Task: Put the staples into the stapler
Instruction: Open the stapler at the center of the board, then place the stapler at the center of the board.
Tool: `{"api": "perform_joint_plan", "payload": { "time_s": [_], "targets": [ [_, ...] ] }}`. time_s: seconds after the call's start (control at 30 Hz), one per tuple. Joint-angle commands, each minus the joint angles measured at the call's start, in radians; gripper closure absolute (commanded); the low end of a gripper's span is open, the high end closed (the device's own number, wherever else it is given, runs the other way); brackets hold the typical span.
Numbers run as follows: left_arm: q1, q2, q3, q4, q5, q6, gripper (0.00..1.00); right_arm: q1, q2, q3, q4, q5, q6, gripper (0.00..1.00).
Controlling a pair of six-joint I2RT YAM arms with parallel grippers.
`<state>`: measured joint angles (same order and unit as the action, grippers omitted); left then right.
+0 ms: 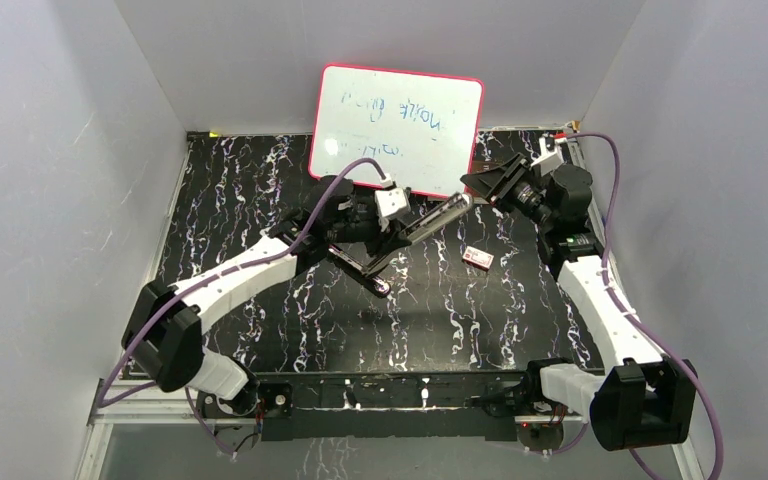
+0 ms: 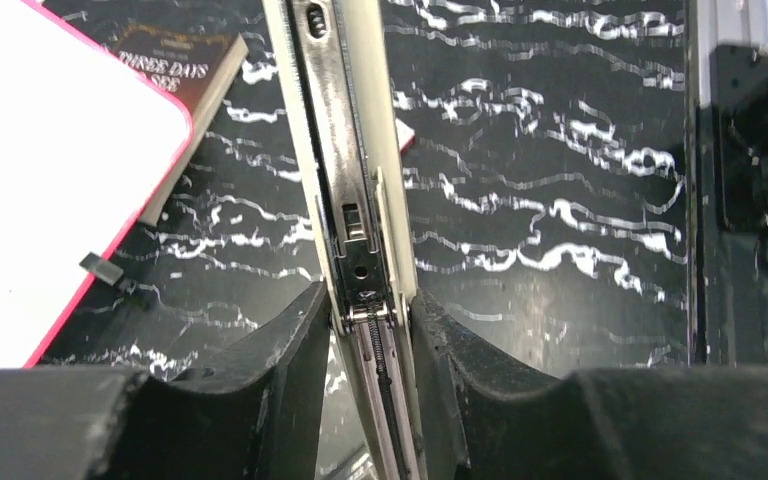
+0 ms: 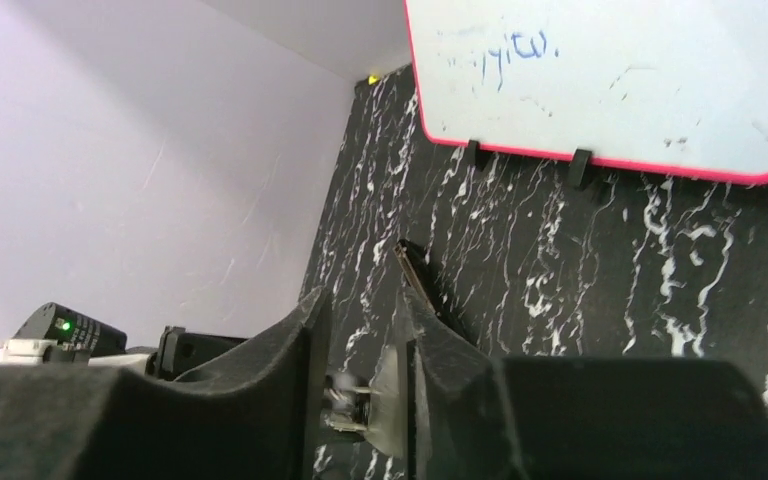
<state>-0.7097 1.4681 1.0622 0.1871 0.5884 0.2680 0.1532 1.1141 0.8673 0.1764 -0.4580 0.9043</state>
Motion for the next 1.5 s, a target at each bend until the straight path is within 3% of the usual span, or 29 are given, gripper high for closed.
{"api": "perform_joint_plan", "payload": {
  "time_s": [0.0,0.27,0.63,1.0,1.23,1.47],
  "targets": [
    [-0.003,-0.126,0.002,-0.174,0.027,0.176,1.00,-0.011,-0.051,0.014,0.074,0.022,-0.039,0.59],
    [-0.003,-0.227,-0.022,-0.428,-0.025,0.345,1.00,-0.011,-0.057,-0.028,0.114,-0.037,-0.186,0.45],
    [-0.004,-0.274,-0.154,-0.774,0.008,0.707,1.00,0.010,0.010,-0.089,0.164,-0.220,-0.264,0.42],
    [-0.003,-0.195,-0.288,-0.625,-0.085,0.728,0.99,0.125,0.047,-0.098,0.103,-0.152,-0.335,0.42],
    [-0.003,-0.226,-0.430,-0.452,-0.155,0.709,0.77,0.181,0.085,-0.120,0.126,-0.128,-0.341,0.42],
    [-0.004,-0.259,-0.455,-0.403,-0.166,0.662,0.61,0.191,0.101,-0.128,0.116,-0.102,-0.361,0.41]
  ]
}}
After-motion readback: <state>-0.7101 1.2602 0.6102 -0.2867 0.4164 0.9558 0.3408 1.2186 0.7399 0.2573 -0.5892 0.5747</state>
